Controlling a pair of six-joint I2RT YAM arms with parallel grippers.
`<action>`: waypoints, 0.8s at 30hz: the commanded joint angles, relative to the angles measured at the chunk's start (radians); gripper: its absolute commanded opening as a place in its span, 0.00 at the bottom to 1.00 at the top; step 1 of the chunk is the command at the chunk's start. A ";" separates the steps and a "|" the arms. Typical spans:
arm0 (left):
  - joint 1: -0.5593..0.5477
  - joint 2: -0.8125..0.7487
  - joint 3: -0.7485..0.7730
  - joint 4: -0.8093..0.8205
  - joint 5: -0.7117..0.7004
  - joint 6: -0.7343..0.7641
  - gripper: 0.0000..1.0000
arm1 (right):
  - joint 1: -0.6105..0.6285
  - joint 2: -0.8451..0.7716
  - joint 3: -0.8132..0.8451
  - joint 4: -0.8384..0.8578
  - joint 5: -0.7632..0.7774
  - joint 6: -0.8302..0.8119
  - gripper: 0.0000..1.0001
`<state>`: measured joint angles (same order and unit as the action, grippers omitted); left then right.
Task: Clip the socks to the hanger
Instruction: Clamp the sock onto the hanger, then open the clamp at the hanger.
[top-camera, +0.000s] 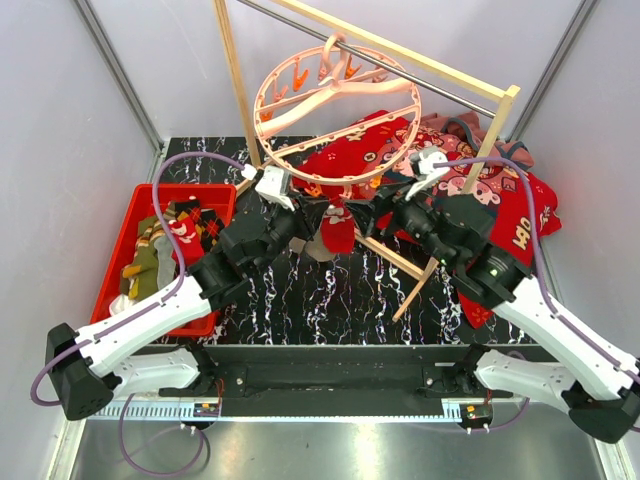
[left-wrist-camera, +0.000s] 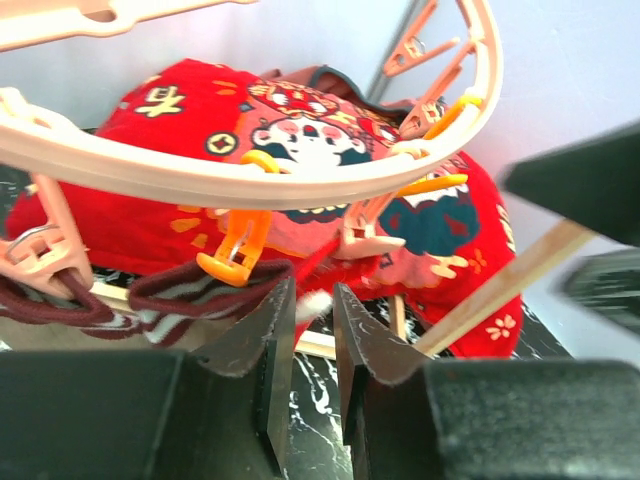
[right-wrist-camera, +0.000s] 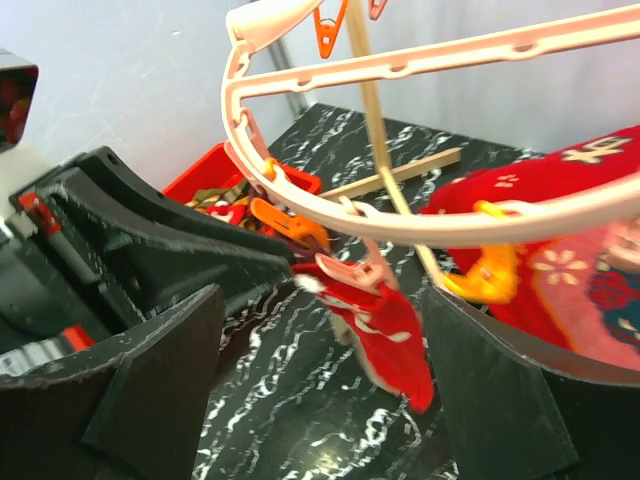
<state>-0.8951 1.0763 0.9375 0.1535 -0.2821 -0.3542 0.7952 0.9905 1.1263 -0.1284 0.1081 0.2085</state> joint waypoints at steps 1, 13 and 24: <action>-0.002 -0.035 -0.006 0.011 -0.084 0.032 0.25 | -0.005 -0.056 -0.045 -0.027 0.080 -0.075 0.87; 0.028 0.005 0.038 -0.095 -0.178 0.031 0.29 | -0.007 0.016 -0.069 -0.007 0.188 -0.337 0.84; 0.122 0.030 0.061 -0.146 -0.131 0.003 0.29 | -0.088 0.094 -0.062 0.110 0.050 -0.348 0.80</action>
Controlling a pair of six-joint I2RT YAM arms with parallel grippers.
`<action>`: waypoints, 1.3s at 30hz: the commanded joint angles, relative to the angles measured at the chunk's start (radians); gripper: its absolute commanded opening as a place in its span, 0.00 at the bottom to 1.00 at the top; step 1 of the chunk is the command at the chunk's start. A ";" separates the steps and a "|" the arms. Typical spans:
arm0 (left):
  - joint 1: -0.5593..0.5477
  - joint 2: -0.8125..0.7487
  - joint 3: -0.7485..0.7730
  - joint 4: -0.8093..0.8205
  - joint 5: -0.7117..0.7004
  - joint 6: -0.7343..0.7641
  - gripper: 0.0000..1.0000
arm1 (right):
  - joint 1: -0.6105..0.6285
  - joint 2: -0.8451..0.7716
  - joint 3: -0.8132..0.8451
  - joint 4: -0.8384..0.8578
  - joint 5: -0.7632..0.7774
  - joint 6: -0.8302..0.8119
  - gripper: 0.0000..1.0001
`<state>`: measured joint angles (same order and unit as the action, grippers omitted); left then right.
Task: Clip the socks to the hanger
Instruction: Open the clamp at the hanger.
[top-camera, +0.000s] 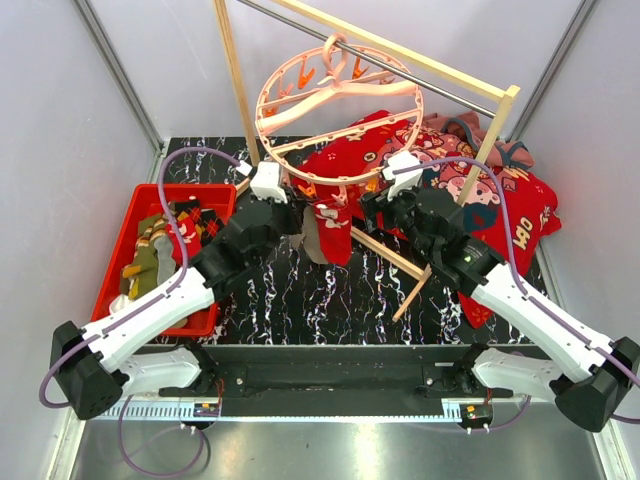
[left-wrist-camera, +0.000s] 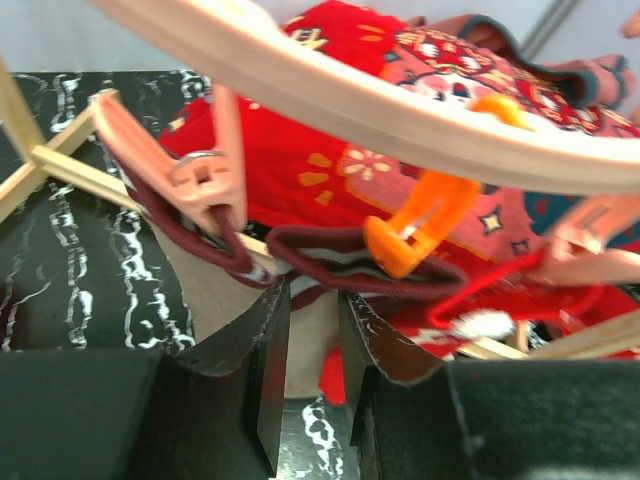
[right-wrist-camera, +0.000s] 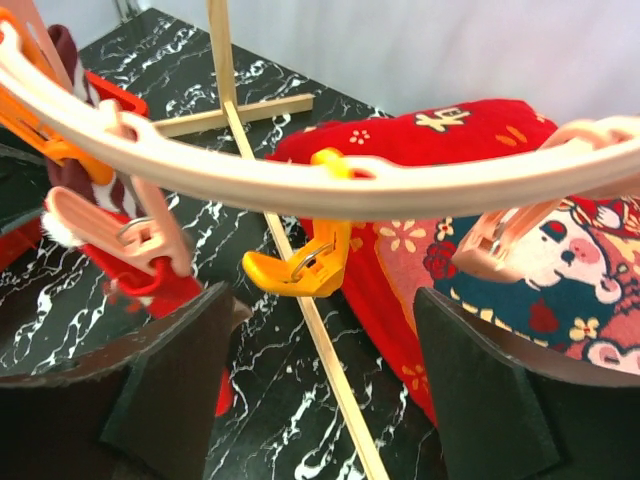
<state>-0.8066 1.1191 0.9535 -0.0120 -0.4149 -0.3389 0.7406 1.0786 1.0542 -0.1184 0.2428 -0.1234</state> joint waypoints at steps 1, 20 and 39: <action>0.040 -0.015 0.044 0.017 0.008 -0.012 0.29 | -0.040 0.010 0.012 0.108 -0.106 -0.016 0.80; 0.098 -0.076 0.019 0.014 0.077 -0.006 0.29 | -0.053 0.066 0.105 0.143 -0.346 0.014 0.52; 0.098 -0.214 -0.042 0.041 0.189 0.080 0.38 | -0.053 0.073 0.159 0.062 -0.303 0.289 0.05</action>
<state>-0.7132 0.9550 0.9230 -0.0185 -0.2527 -0.2977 0.6926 1.1576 1.1580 -0.0578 -0.0727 0.0517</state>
